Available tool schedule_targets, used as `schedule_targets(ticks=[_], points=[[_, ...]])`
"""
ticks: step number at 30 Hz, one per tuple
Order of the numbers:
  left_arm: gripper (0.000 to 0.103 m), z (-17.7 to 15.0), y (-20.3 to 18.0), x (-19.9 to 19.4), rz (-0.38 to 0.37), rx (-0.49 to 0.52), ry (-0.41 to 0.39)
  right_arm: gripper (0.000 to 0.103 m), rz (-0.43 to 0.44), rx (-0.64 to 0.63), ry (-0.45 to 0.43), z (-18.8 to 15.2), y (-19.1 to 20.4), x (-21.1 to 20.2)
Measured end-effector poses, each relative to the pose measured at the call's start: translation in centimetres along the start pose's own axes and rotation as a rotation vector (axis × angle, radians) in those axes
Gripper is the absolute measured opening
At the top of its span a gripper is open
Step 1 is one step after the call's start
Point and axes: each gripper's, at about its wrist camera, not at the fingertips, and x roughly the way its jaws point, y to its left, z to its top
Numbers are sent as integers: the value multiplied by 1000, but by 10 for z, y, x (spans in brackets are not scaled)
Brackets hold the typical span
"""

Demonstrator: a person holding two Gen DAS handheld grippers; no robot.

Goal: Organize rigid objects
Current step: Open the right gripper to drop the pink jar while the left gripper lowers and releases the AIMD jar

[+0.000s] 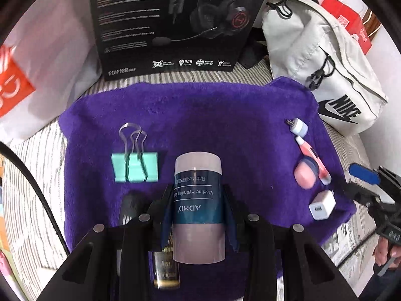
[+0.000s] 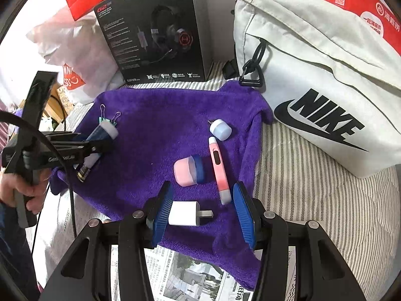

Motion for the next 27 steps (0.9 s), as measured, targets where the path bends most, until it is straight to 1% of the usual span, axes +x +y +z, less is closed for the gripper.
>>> schedule_targets(ticks=[7, 12, 15, 19, 20, 21, 22, 24, 27], points=[[34, 15, -2, 19, 38, 10, 6, 49, 8, 10, 9, -5, -6, -1], [34, 18, -6, 20, 70, 32, -11, 49, 9, 12, 12, -9, -5, -4], [34, 17, -12, 19, 99, 66, -18, 49, 15, 17, 18, -13, -4, -4], [35, 18, -17, 21, 121, 82, -18, 49, 16, 11, 31, -17, -1, -5], [36, 18, -18, 21, 122, 82, -16, 49, 15, 9, 33, -19, 0, -5], [40, 18, -19, 21, 120, 83, -10, 49, 14, 9, 33, -20, 0, -6], [46, 18, -20, 21, 116, 86, -3, 49, 16, 9, 32, -21, 1, -7], [54, 16, -23, 21, 116, 96, 6, 49, 18, 11, 26, -22, 1, -12], [55, 11, -29, 22, 139, 110, 16, 49, 17, 14, 16, -23, 0, -18]])
